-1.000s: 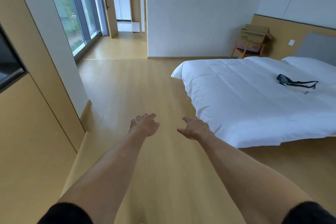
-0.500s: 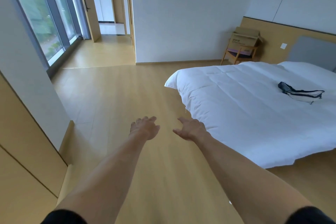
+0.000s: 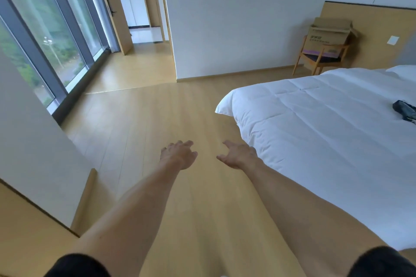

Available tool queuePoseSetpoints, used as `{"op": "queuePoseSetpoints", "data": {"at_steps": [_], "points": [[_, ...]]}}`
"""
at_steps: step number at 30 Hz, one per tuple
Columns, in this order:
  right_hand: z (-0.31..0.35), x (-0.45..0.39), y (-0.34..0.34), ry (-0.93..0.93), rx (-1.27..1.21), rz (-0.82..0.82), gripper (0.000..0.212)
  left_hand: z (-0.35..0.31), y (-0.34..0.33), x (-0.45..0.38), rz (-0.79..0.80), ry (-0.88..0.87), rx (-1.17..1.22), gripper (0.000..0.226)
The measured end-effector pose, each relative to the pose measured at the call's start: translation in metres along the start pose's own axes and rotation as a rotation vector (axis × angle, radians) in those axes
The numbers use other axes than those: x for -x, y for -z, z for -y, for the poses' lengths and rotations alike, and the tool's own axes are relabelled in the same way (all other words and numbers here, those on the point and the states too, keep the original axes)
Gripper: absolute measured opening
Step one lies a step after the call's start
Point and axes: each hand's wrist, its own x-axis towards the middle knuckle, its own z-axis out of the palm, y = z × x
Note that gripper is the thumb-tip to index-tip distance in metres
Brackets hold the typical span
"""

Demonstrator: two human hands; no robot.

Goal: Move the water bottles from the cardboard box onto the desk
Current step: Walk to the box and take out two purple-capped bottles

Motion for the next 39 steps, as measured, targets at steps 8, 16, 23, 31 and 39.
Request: {"op": "queuePoseSetpoints", "data": {"at_steps": [8, 16, 23, 31, 39], "points": [[-0.014, -0.136, 0.053, -0.002, 0.028, 0.006, 0.066, -0.020, 0.050, -0.129, -0.049, 0.003, 0.000, 0.059], [0.004, -0.250, 0.076, 0.022, 0.059, -0.005, 0.066, -0.015, 0.068, -0.241, -0.030, -0.035, 0.031, 0.061], [0.036, -0.372, 0.108, 0.002, 0.093, -0.030, 0.066, 0.010, 0.103, -0.373, -0.058, -0.076, 0.035, 0.057], [0.093, -0.514, 0.159, -0.051, 0.050, -0.033, 0.067, 0.058, 0.169, -0.538, -0.039, -0.101, 0.010, 0.054], [0.122, -0.634, 0.186, -0.080, 0.018, -0.016, 0.063, 0.082, 0.198, -0.669, 0.003, -0.124, -0.006, 0.055]]}}
